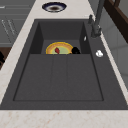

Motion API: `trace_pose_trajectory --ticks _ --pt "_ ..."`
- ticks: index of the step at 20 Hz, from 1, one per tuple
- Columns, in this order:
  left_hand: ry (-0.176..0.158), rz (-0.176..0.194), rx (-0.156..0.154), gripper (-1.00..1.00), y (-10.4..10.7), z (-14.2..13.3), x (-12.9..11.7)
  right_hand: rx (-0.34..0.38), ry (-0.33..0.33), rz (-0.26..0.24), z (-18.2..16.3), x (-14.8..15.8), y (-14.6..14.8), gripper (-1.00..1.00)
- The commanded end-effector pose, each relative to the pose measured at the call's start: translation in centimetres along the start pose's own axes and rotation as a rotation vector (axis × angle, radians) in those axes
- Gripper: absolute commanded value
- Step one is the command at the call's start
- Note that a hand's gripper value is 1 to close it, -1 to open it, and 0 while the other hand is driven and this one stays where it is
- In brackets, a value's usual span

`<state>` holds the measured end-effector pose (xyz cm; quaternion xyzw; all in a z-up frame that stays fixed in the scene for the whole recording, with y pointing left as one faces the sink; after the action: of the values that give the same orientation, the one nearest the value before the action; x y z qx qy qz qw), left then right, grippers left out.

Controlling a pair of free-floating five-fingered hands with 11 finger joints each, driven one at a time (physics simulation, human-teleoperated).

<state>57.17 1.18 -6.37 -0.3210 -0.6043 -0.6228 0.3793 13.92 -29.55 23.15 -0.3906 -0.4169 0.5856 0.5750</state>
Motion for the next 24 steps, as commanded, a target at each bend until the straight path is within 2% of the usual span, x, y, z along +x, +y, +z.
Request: trace_pose_trajectory --ticks 1,3,5,8,9,10,12,13,14,15,18,20,22,23,24 --pt "-0.027 -0.023 0.068 -1.0 -1.1 -1.0 -2.2 0.0 0.0 0.0 0.0 0.0 0.0 0.0" --pt "-0.022 -0.042 0.075 -1.0 -1.3 -0.9 -1.9 0.0 0.0 0.0 0.0 0.0 0.0 0.0" --pt "-0.015 -0.036 0.081 -1.0 -1.8 -0.3 -2.0 0.0 0.0 0.0 0.0 0.0 0.0 0.0" --pt "-0.02 -0.049 0.081 -1.0 -2.4 -0.1 -2.0 0.0 0.0 0.0 0.0 0.0 0.0 0.0" --pt "-0.029 -0.063 0.078 1.0 -2.7 0.2 -1.9 0.0 0.0 0.0 0.0 0.0 0.0 0.0" --pt "-0.057 -0.117 0.057 1.0 -2.9 0.5 -1.6 0.0 0.0 0.0 0.0 0.0 0.0 0.0" --pt "-0.063 -0.276 0.054 1.0 -3.6 0.6 -1.1 0.0 0.0 0.0 0.0 0.0 0.0 0.0" --pt "-0.053 -0.357 0.049 1.0 -3.7 0.4 -0.9 0.0 0.0 0.0 0.0 0.0 0.0 0.0" --pt "-0.024 -0.411 0.027 1.0 -3.9 0.4 -0.2 0.0 0.0 0.0 0.0 0.0 0.0 0.0" --pt "-0.004 -0.452 0.013 1.0 -4.1 0.5 0.7 0.0 0.0 0.0 0.0 0.0 0.0 0.0" --pt "-0.001 -0.586 0.024 1.0 -4.7 0.5 1.6 0.0 0.0 0.0 0.0 0.0 0.0 0.0" --pt "-0.031 -0.663 0.026 1.0 -5.0 0.5 2.3 0.0 0.0 0.0 0.0 0.0 0.0 0.0" --pt "-0.094 -0.738 0.017 1.0 -5.1 0.5 2.5 0.0 0.0 0.0 0.0 0.0 0.0 0.0" --pt "-0.108 -0.761 0.013 1.0 -4.7 0.4 2.6 0.0 0.0 0.0 0.0 0.0 0.0 0.0" --pt "-0.11 -0.761 0.0 1.0 -4.2 0.7 2.7 0.0 0.0 0.0 0.0 0.0 0.0 0.0"
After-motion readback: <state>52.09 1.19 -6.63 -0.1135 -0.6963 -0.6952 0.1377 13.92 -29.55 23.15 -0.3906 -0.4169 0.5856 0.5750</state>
